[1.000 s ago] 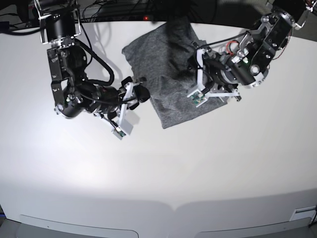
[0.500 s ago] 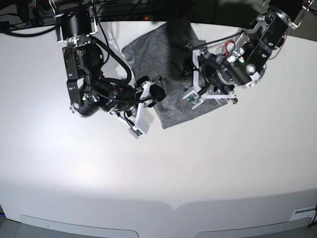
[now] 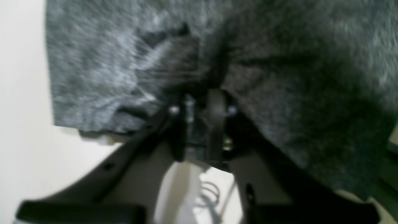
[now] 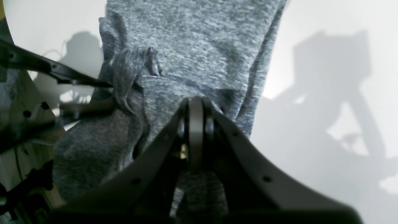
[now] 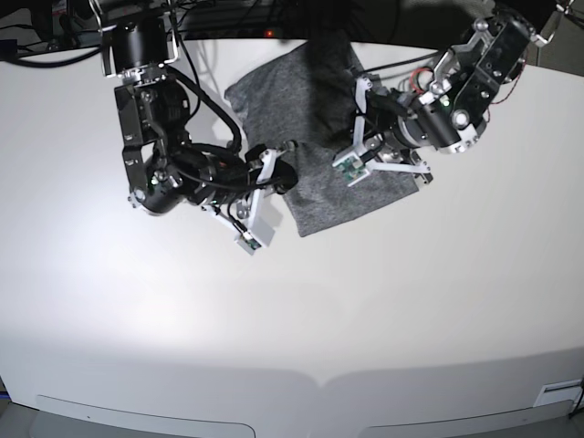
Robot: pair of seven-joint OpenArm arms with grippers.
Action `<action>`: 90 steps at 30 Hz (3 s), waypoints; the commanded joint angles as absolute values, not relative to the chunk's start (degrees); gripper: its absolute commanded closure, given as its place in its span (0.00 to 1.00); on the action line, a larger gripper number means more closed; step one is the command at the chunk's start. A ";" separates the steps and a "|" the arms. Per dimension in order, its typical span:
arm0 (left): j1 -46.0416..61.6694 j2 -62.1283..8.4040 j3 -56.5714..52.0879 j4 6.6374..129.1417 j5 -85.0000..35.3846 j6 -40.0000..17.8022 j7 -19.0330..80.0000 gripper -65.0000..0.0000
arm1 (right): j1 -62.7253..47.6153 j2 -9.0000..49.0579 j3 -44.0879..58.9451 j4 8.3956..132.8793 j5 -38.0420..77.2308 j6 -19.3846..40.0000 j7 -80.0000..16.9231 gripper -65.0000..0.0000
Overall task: Fold the T-shirt properly
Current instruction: 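Grasp the shirt's edge with both grippers and fold it over, then lift and rotate the folded bundle with both grippers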
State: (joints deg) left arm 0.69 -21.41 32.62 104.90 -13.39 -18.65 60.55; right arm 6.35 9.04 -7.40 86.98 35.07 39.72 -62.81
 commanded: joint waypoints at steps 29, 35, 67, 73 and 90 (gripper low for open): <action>0.86 -21.61 32.29 105.73 -7.99 -10.70 55.59 0.68 | 7.49 9.04 -7.20 87.83 36.56 40.00 -62.43 1.00; 1.23 -21.61 32.29 105.73 -7.38 -10.70 55.42 1.00 | 7.51 9.04 -7.20 87.83 36.58 40.00 -62.41 1.00; -0.69 -21.63 32.29 105.75 2.50 -8.05 56.82 1.00 | 12.38 8.99 -7.20 87.83 36.58 40.00 -59.31 1.00; -3.99 -21.63 32.29 105.75 2.50 -6.17 59.13 1.00 | 12.56 9.02 -7.20 87.83 36.60 40.00 -62.46 1.00; -3.97 -21.63 32.29 105.75 -0.25 -6.20 58.67 1.00 | 12.51 5.28 -7.20 78.08 32.71 40.00 -65.56 0.68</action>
